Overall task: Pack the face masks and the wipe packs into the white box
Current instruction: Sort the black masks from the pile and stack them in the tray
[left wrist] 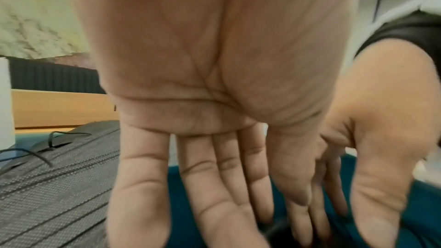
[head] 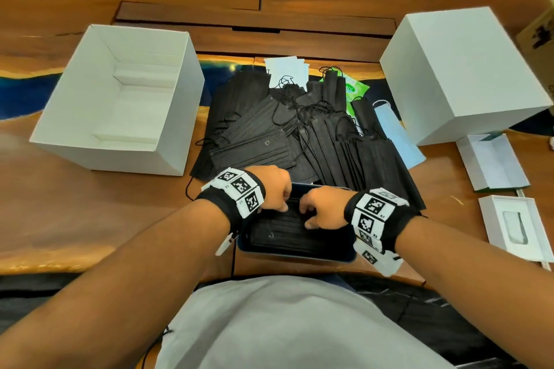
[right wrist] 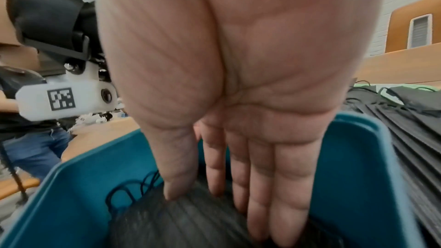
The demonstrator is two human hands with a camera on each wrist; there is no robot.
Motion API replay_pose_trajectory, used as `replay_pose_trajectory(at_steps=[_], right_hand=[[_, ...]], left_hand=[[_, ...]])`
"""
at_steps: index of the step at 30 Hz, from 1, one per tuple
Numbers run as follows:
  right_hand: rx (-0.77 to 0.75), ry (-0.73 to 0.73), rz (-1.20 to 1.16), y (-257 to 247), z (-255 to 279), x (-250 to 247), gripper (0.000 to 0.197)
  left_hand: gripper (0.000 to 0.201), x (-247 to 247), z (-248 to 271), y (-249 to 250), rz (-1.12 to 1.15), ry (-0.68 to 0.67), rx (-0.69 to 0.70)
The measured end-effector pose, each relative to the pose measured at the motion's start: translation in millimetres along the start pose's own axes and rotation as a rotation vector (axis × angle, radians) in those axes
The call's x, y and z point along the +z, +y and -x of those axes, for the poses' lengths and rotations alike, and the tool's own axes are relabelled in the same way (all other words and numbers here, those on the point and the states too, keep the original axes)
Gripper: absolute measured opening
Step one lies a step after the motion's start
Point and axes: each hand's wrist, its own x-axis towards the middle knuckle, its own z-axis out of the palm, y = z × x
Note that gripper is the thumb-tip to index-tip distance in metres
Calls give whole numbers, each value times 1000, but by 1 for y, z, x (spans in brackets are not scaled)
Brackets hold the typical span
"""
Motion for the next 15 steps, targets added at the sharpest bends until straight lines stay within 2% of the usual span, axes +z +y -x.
replay_pose_trajectory(at_steps=[3,6,10,12,15], right_hand=[[-35,17,-167,3,-2,-19,30],[-47,75,-431,4,-5,-50,21],[-27,281,-408,7,-19,-86,16],[0,351,-323,9,-31,-98,15],[19,393,-191,10,-51,-109,20]], left_hand=[[20,-15,-1,-10,233,42,10],[19,-33,-4,-22,344,228,15],[12,-51,-15,-44,353,419,-85],[25,-54,-20,-58,322,435,-203],[62,-53,-31,-80,275,398,-368]])
